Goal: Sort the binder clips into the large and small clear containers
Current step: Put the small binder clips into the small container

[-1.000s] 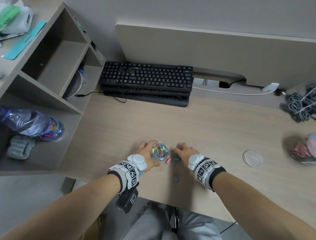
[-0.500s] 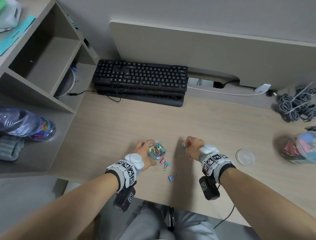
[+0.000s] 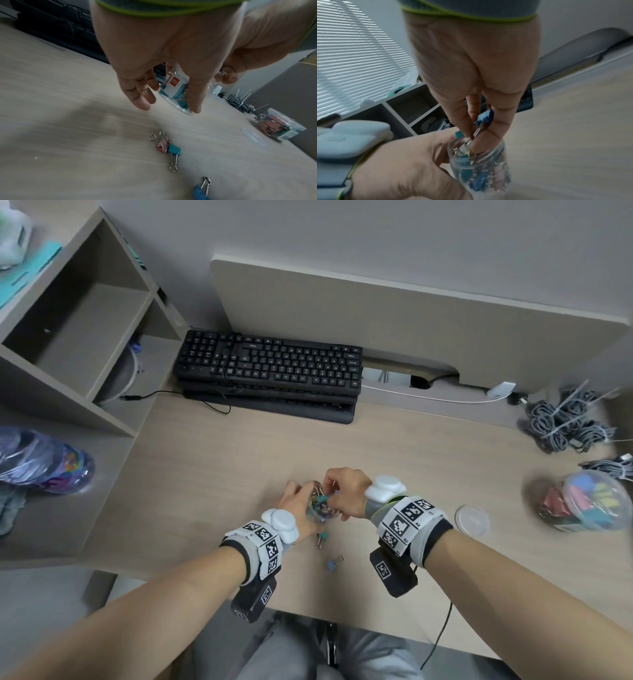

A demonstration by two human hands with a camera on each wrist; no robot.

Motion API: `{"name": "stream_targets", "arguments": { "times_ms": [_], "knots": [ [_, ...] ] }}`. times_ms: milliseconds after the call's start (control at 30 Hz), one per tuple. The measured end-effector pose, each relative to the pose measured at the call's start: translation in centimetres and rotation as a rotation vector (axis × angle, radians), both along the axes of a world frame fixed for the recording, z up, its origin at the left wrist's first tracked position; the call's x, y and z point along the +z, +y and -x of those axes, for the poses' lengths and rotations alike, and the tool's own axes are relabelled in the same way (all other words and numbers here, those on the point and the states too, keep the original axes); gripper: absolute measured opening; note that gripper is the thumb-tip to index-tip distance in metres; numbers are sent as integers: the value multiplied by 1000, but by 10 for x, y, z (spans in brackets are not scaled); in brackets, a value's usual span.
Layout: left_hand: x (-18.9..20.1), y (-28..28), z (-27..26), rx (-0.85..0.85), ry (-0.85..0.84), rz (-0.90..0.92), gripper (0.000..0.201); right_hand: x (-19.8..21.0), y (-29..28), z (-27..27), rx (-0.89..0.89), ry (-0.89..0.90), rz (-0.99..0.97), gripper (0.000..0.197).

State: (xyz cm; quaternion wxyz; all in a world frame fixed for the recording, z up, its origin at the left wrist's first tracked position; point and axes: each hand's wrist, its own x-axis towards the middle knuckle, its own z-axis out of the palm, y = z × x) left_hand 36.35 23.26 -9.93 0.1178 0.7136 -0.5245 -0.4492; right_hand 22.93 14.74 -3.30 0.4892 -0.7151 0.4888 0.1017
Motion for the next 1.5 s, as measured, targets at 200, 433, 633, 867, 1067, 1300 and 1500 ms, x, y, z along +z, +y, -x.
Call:
{"name": "stream_targets", "arguments": {
  "times_ms": [200,433,633,867,1067,1300,1500],
  "knots": [
    [-1,0,-5,14,-25,11,82,4,-4,-3,7,-72,83,13],
    [-5,1,-15,25,-35,2,86,-9,-14,4,-65,-159,119,20],
    [-9,12,-43,33,-83,-58,81,-39,-2,22,158,102,177,26],
    [-9,30,-62,78,-105,-108,80,-69,46,18,660,289,181,86],
    [-9,39,-67,104,-95,-106,80,-92,66,4,864,353,312,91],
    [-10,41,-70,139,-77,-98,82,-100,51,3,665,321,332,50],
    [-9,37,-74,122,-79,-110,80,-93,31,22,542,297,260,67]
  ]
}}
